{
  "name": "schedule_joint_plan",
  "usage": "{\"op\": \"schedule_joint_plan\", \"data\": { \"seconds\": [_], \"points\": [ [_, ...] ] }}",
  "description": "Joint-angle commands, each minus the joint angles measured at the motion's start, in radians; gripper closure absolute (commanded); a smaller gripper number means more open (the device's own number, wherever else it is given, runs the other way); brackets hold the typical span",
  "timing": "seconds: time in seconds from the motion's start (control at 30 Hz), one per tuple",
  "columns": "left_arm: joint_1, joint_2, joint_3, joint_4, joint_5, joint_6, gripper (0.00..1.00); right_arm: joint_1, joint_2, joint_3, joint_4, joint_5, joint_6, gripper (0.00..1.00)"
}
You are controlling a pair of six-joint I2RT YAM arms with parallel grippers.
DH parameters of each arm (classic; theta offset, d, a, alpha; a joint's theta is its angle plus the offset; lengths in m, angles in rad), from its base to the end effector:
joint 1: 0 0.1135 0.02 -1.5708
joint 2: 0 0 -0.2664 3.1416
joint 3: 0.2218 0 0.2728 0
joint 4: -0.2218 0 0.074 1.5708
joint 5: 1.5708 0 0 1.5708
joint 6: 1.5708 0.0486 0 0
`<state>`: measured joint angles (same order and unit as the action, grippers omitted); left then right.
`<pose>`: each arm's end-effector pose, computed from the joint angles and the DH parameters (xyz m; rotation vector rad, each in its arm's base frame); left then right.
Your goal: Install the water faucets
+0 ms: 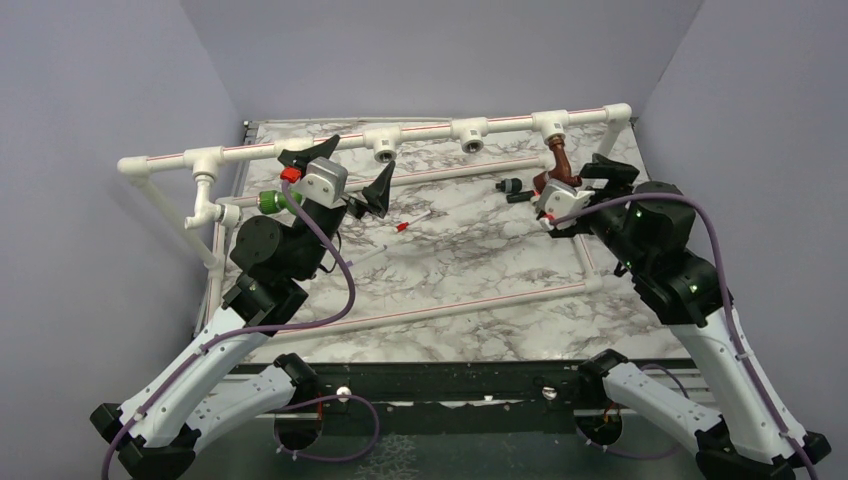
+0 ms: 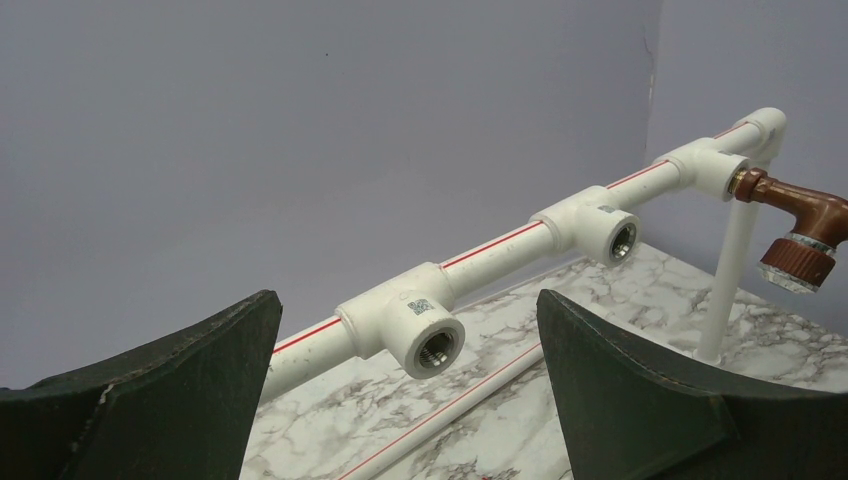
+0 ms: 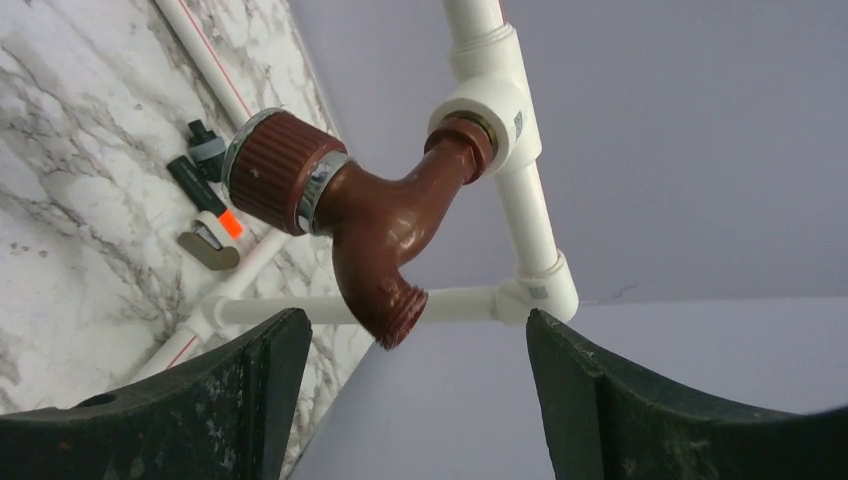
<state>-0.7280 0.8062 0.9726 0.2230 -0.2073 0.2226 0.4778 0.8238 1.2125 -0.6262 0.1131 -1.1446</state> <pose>0.1564 -0.1260 0.4552 0.3779 1.1349 -0.3217 0.1636 0.0785 0.4366 -1.2796 1.3284 -0.5730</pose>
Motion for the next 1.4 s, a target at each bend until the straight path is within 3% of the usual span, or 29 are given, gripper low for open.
{"op": "schedule_joint_plan", "data": {
  "seconds": [0.0,0.3,0.77,1.13,1.37],
  "points": [
    [-0.003,-0.002,-0.009,0.029,-0.016,0.009,0.01,0.002,-0.001,-0.071,0.137,0.076,-0.427,0.17],
    [-0.003,-0.004,-0.009,0.029,-0.012,0.006,0.01,0.003,-0.025,-0.226,0.378,0.096,-0.724,0.16],
    [-0.004,-0.006,-0.009,0.029,-0.014,0.007,0.01,0.073,0.022,-0.244,0.374,0.116,-0.827,0.22],
    [-0.003,-0.006,-0.009,0.029,-0.014,0.007,0.01,0.099,0.057,-0.257,0.373,0.151,-0.847,0.43],
    [-0.003,-0.006,-0.009,0.029,-0.014,0.007,0.01,0.113,0.035,-0.298,0.48,0.141,-0.79,0.7]
  ]
}}
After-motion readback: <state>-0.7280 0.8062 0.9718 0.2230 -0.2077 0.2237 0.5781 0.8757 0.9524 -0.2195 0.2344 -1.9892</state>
